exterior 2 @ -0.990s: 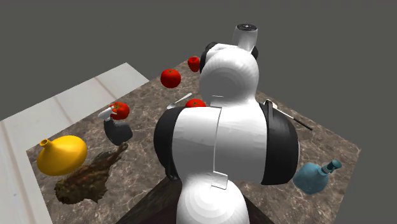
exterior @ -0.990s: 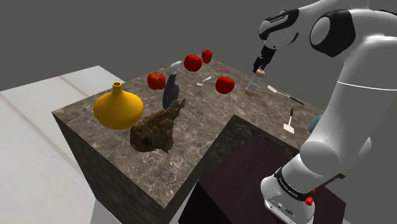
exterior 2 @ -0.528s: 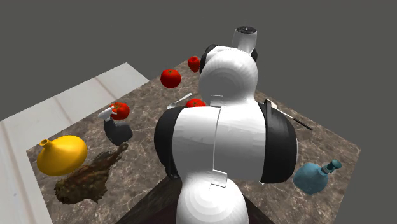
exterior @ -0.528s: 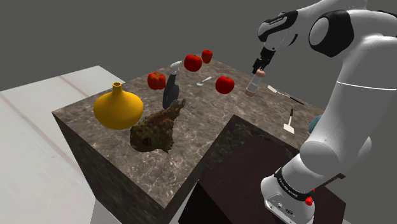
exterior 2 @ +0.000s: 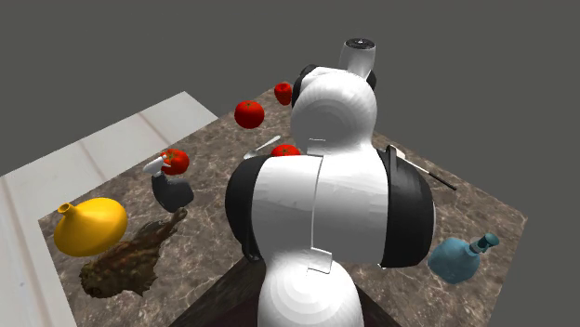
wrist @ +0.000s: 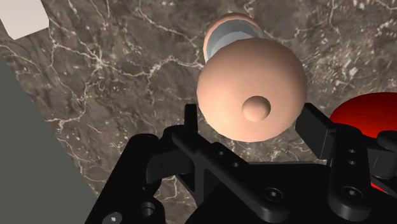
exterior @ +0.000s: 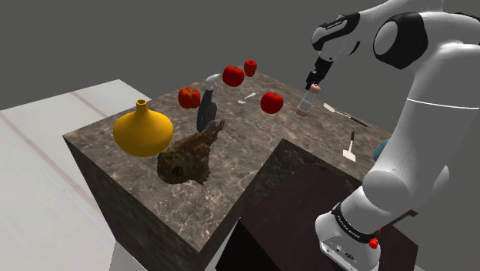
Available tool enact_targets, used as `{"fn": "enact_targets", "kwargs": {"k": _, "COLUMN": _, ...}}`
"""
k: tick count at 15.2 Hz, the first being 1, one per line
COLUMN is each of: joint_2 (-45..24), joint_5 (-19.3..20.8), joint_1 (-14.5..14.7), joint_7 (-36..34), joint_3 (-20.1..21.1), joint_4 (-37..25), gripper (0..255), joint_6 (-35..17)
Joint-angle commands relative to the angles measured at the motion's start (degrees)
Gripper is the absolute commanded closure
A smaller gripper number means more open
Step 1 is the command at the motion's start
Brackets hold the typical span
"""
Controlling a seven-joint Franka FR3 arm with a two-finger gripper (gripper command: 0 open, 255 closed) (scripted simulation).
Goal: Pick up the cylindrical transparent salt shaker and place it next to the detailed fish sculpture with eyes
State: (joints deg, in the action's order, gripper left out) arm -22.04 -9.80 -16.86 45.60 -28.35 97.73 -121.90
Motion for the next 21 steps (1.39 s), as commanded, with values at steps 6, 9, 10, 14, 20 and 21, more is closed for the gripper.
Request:
{"fn": "enact_targets", "kwargs": {"k": 6, "joint_2": 0.55, "joint_5": 0.35, "joint_1": 0.1, "joint_7": -0.2, "joint_3": -0.16, "joint_4": -0.8, "gripper": 255, "joint_6": 1.31}}
{"fn": "enact_targets", "kwargs": {"k": 9, "joint_2": 1.27, "joint_5": 0.81, "joint_1": 0.18, "joint_7": -0.46, "joint_3": -0.38, "joint_4": -2.16, "gripper": 255, "joint_6": 3.32}}
{"fn": "enact_targets", "kwargs": {"k": 10, "joint_2": 1.49, "joint_5": 0.95, "joint_1": 0.2, "joint_7": -0.54, "joint_3": -0.44, "joint_4": -2.65, "gripper": 255, "joint_6": 4.0}}
{"fn": "enact_targets", "kwargs": {"k": 14, "joint_2": 2.25, "joint_5": 1.44, "joint_1": 0.24, "joint_7": -0.81, "joint_3": -0.67, "joint_4": -4.75, "gripper": 255, "joint_6": 6.77}}
{"fn": "enact_targets", "kwargs": {"k": 20, "joint_2": 3.02, "joint_5": 1.96, "joint_1": 0.15, "joint_7": -1.1, "joint_3": -0.94, "joint_4": -8.39, "gripper": 255, "joint_6": 11.07}}
{"fn": "enact_targets", "kwargs": {"k": 21, "joint_2": 3.1, "joint_5": 2.02, "joint_1": 0.11, "joint_7": -1.14, "joint_3": -0.97, "joint_4": -9.06, "gripper": 255, "joint_6": 11.8}}
